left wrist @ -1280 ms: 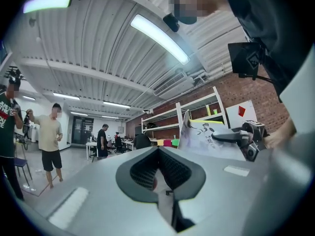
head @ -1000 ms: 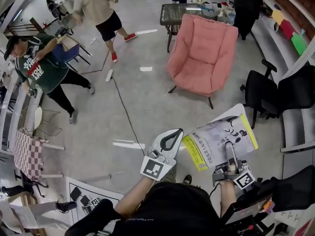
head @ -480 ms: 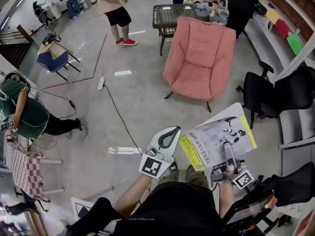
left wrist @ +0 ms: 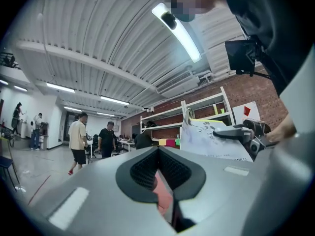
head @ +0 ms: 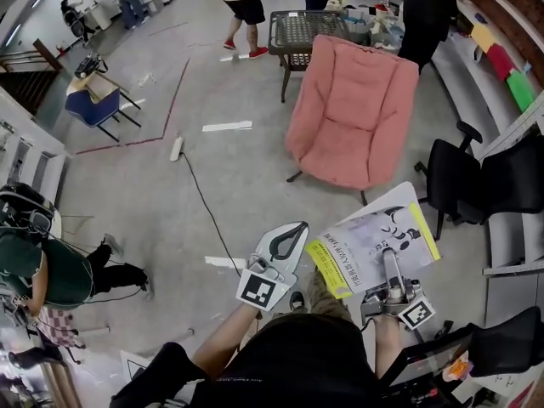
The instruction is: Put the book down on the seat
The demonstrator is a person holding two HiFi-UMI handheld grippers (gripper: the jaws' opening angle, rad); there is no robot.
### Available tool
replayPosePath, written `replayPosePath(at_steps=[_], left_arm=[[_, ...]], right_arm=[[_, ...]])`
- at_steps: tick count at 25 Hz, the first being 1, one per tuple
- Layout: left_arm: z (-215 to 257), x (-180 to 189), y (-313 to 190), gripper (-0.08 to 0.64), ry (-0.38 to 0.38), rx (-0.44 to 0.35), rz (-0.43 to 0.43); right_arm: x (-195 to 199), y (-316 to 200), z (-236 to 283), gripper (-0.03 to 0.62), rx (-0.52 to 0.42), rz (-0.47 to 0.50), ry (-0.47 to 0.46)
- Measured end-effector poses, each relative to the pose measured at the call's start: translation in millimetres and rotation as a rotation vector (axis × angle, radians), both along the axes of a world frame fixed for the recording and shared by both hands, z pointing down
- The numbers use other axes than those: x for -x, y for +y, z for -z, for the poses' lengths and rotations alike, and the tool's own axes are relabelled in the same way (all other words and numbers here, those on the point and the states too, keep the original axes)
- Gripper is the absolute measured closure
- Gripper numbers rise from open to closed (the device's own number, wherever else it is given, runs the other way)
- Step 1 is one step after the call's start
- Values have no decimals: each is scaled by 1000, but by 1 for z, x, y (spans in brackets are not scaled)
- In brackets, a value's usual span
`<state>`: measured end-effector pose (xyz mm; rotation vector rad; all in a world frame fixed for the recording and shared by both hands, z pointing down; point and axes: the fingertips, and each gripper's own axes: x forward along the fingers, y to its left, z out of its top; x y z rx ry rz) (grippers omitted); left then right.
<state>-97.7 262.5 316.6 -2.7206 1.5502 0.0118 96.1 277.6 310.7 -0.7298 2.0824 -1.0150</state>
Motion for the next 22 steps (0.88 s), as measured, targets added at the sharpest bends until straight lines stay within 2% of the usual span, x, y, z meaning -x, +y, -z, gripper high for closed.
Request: replayPosePath(at_steps=[4, 11, 16, 22], left_arm=[[3, 0, -41, 563, -23, 3, 17], [12, -20, -110, 563, -69, -5, 33], [4, -27, -144, 563, -58, 11, 49], [-11, -9, -181, 563, -37, 60, 50]], right_arm=[[1, -46, -8, 495, -2, 15, -4], [-16, -118, -10, 495, 5, 48, -25], [-22, -161, -27, 494, 33, 69, -3], [-10, -195, -35, 495, 71, 58, -8]])
